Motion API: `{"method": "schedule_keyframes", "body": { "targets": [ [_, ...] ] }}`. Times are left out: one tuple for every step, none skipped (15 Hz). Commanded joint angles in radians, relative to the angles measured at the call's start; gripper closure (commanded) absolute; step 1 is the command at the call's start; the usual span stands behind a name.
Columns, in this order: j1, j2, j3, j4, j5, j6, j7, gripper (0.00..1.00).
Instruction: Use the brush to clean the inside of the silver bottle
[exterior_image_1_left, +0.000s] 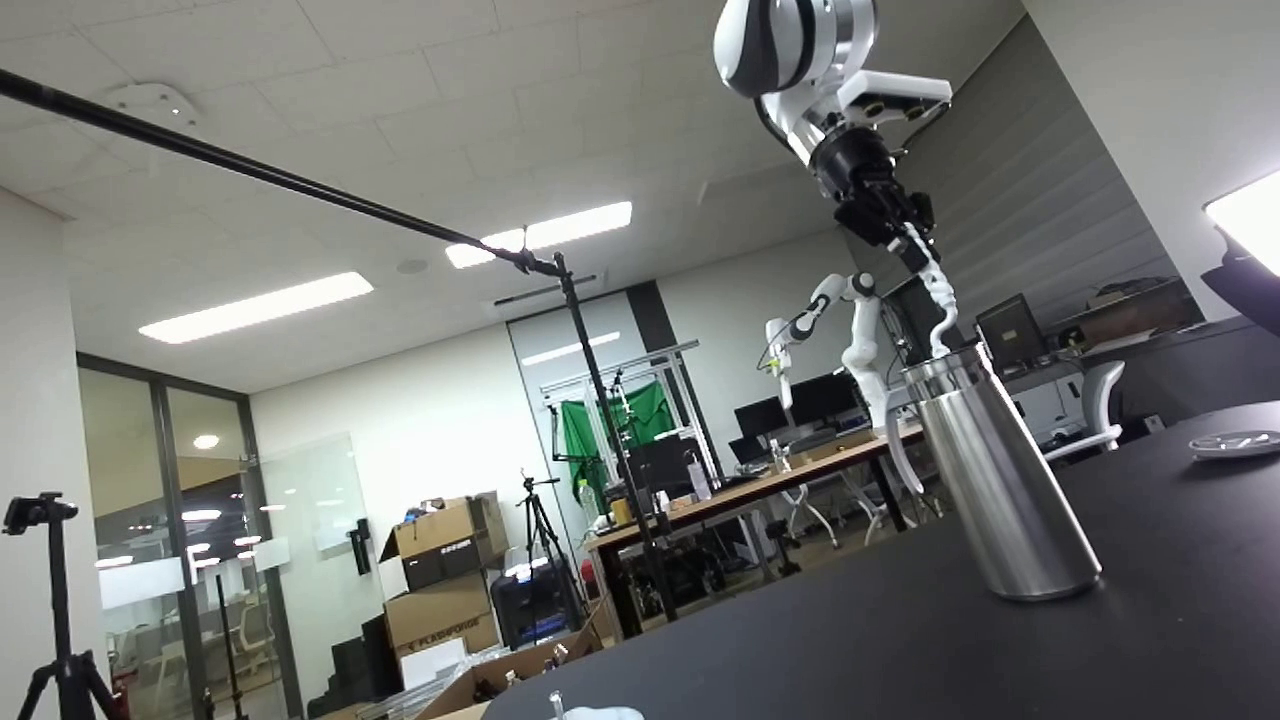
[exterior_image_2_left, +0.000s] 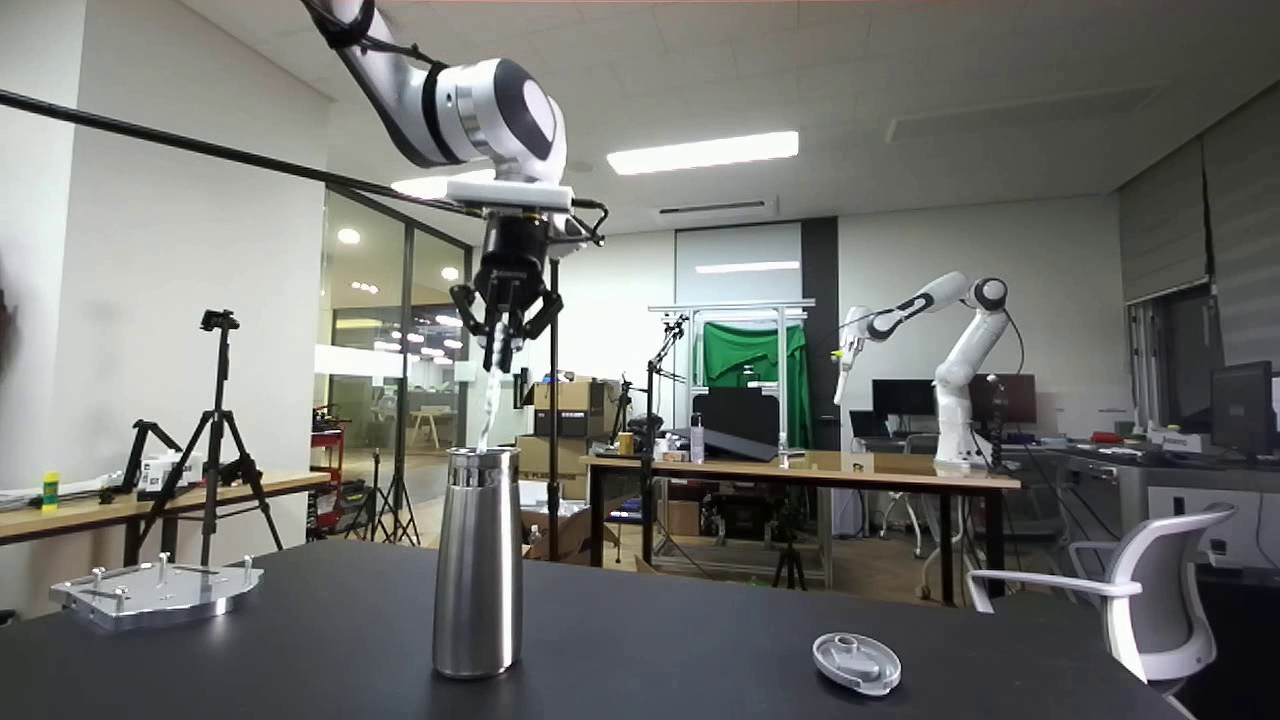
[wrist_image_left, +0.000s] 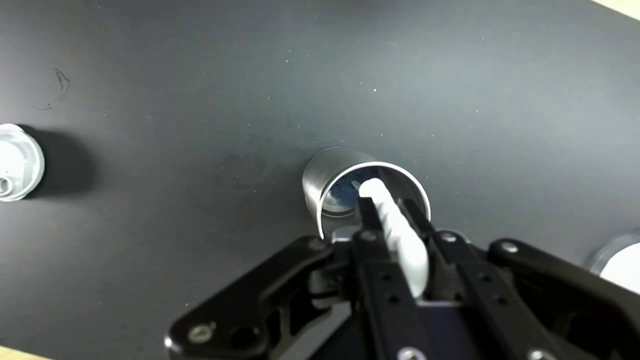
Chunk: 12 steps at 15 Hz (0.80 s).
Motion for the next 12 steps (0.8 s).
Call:
{"method": "schedule_keyframes", "body": {
  "targets": [
    [0.006,0.014,-0.001,0.018,-0.03,-0.047,0.033,0.96],
    [0.008,0.007,-0.002,0.028,-0.039,-0.064,0.036,0.96],
    [0.009,-0.012,-0.001,0.042,-0.052,-0.092,0.03,0.96],
    [0.009,-0.027,-0.001,0.056,-0.061,-0.12,0.023,0.96],
    [0.009,-0.048,0.0,0.079,-0.072,-0.162,0.016,0.96],
    [0.009,-0.069,0.001,0.102,-0.077,-0.197,0.006,0.96],
    [0.01,-0.091,0.002,0.126,-0.087,-0.227,0.001,0.96],
    [0.01,-0.108,0.003,0.152,-0.091,-0.258,-0.005,0.96],
    [0.01,-0.127,0.003,0.172,-0.095,-0.278,-0.01,0.96],
    [0.01,-0.14,0.003,0.192,-0.098,-0.296,-0.015,0.96],
    [0.009,-0.15,0.002,0.206,-0.099,-0.306,-0.018,0.96],
    [0.007,-0.15,0.0,0.213,-0.095,-0.312,-0.021,0.96]
  ]
}}
